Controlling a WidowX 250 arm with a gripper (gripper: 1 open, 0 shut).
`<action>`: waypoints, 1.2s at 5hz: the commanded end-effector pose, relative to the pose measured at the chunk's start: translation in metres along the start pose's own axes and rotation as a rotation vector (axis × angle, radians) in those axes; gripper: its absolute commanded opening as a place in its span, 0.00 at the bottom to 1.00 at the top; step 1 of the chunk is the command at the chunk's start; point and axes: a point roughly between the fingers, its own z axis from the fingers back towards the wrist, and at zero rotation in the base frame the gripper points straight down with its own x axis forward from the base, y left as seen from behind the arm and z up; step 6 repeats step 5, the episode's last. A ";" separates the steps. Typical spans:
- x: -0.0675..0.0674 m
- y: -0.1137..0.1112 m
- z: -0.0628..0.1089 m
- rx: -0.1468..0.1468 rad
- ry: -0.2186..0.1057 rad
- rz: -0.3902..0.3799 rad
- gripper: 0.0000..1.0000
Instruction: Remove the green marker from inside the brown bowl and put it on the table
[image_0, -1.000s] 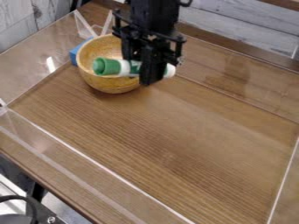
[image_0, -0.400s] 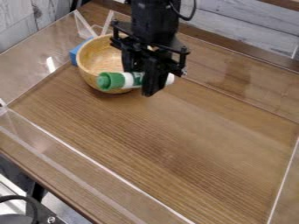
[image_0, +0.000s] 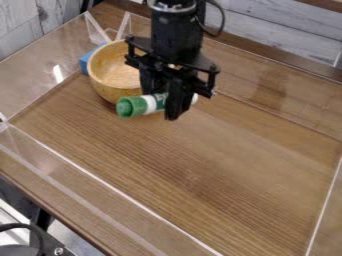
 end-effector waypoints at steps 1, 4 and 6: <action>0.002 -0.001 0.006 0.005 -0.063 0.027 0.00; 0.001 -0.005 -0.004 -0.004 -0.079 0.033 0.00; -0.001 -0.006 -0.006 -0.010 -0.081 0.027 0.00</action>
